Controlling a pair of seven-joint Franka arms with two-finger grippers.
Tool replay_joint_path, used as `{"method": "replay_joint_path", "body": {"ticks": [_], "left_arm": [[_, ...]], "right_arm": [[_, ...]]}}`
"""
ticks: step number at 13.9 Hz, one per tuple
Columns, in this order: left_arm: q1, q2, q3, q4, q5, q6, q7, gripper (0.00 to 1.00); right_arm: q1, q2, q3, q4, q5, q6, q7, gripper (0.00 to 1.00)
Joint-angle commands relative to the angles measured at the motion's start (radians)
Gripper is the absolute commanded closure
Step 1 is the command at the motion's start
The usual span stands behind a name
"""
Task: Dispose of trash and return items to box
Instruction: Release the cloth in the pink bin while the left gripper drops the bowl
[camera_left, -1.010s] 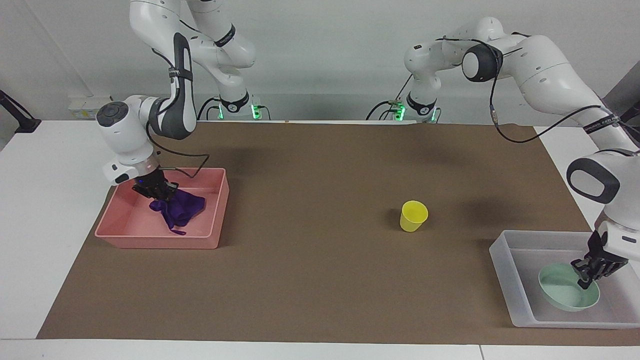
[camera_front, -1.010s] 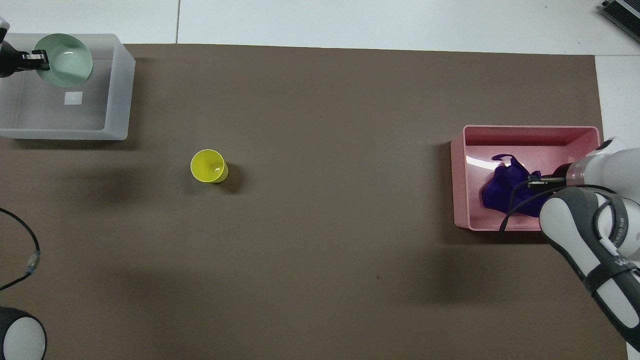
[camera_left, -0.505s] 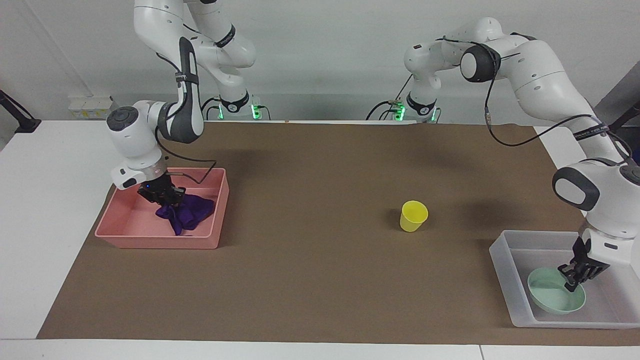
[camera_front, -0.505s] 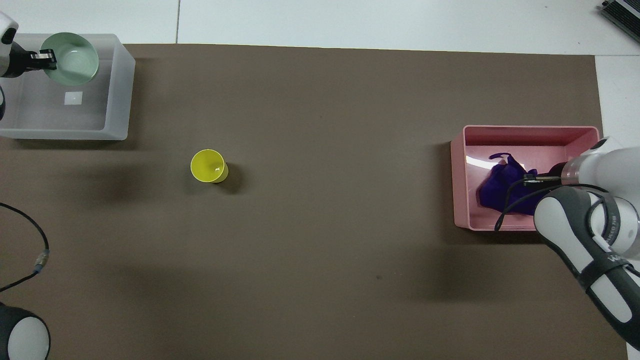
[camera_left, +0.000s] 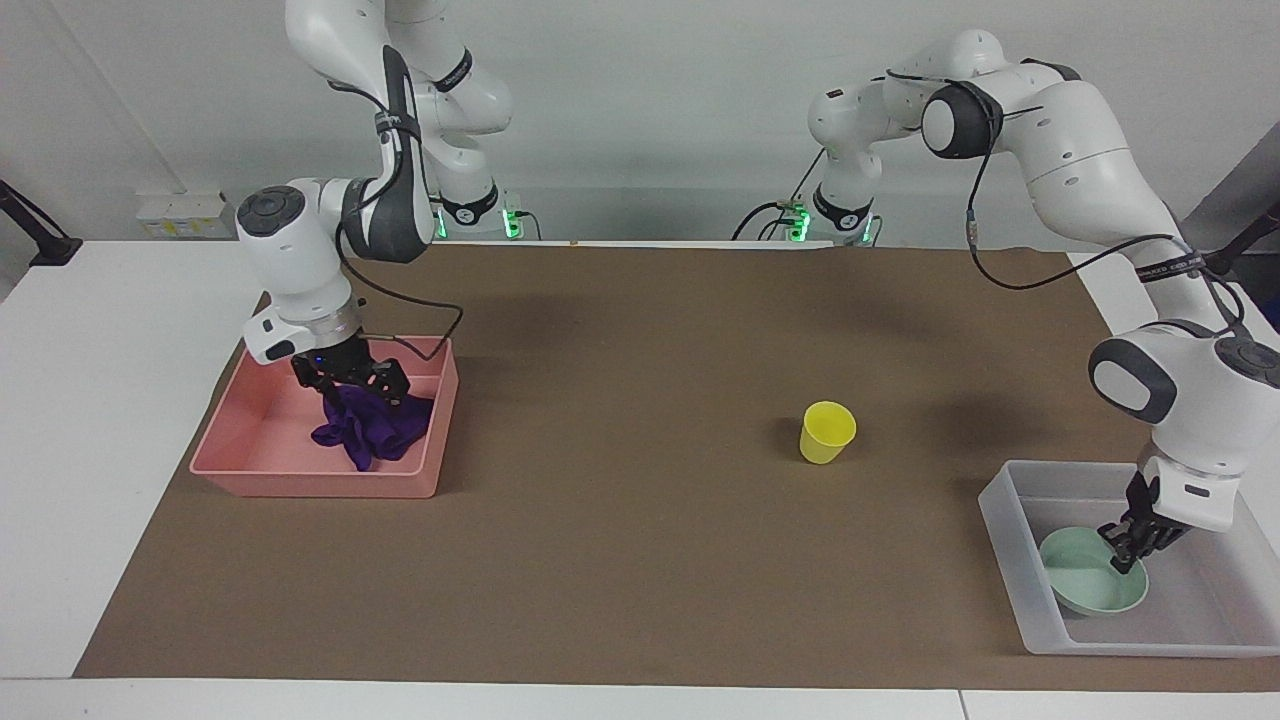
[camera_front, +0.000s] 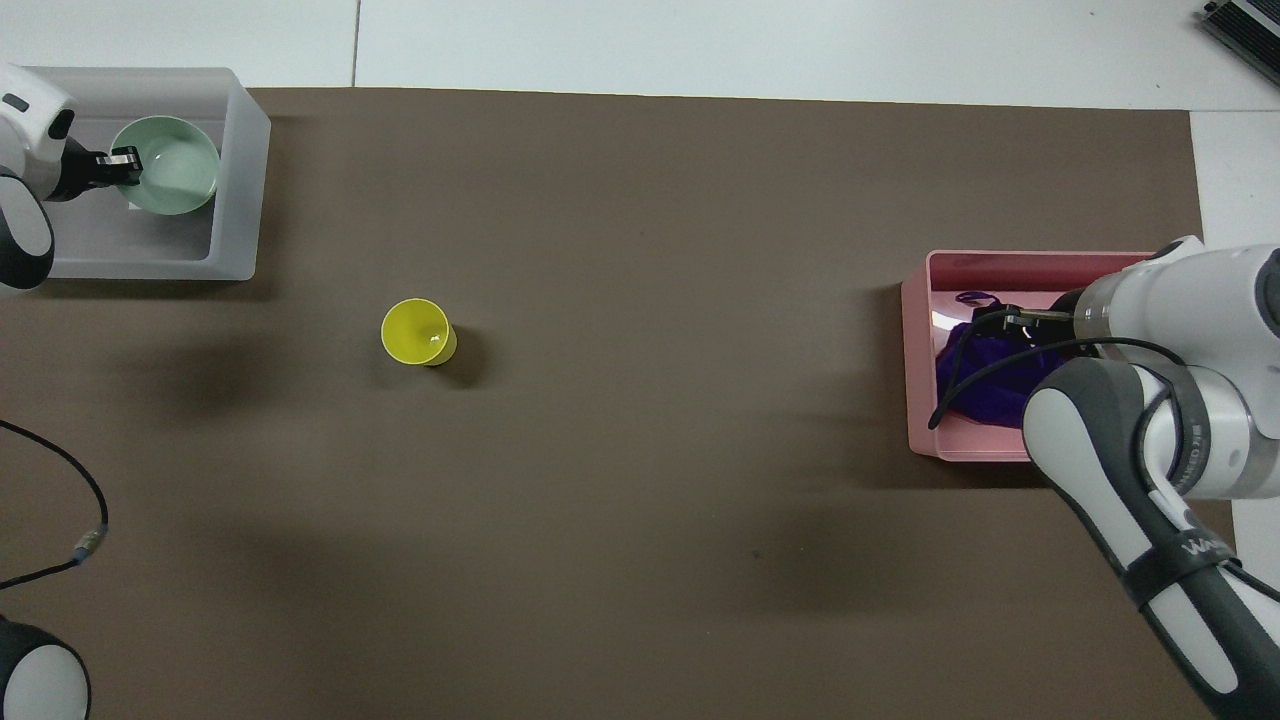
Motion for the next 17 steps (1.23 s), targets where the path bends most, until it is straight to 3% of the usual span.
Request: {"method": "replay_joint_path", "body": {"ticks": [1, 3, 4, 5, 8, 11, 13, 15, 17], "left_arm": [[-0.005, -0.062, 0.008, -0.057, 0.022, -0.031, -0.005, 0.49], [-0.013, -0.082, 0.008, -0.055, 0.022, -0.054, 0.010, 0.25], [-0.014, -0.096, 0.008, -0.059, 0.022, -0.059, 0.010, 0.07], [-0.016, -0.114, 0.007, -0.059, 0.022, -0.077, 0.012, 0.00], [-0.048, -0.212, 0.007, -0.083, 0.022, -0.174, 0.012, 0.00], [-0.123, -0.359, 0.008, -0.204, 0.022, -0.243, 0.010, 0.00], [-0.166, -0.454, 0.007, -0.293, 0.022, -0.263, 0.009, 0.00], [-0.220, -0.493, 0.007, -0.306, 0.022, -0.356, 0.006, 0.00], [-0.276, -0.509, 0.008, -0.306, 0.022, -0.422, 0.003, 0.00]], "right_arm": [[0.015, -0.040, 0.011, 0.071, -0.004, -0.108, 0.031, 0.00], [0.018, -0.051, 0.011, 0.148, -0.002, -0.206, 0.031, 0.00], [0.018, -0.055, 0.011, 0.186, -0.001, -0.257, 0.031, 0.00], [0.018, -0.058, 0.011, 0.232, -0.002, -0.315, 0.031, 0.00], [0.007, -0.061, 0.010, 0.361, -0.001, -0.470, 0.020, 0.00], [0.021, -0.087, -0.021, 0.424, -0.001, -0.568, 0.009, 0.00], [0.068, -0.092, -0.091, 0.472, -0.002, -0.649, -0.029, 0.00], [0.072, -0.083, -0.124, 0.571, -0.004, -0.751, -0.101, 0.00], [0.066, -0.093, -0.125, 0.590, -0.005, -0.789, -0.112, 0.00]]}}
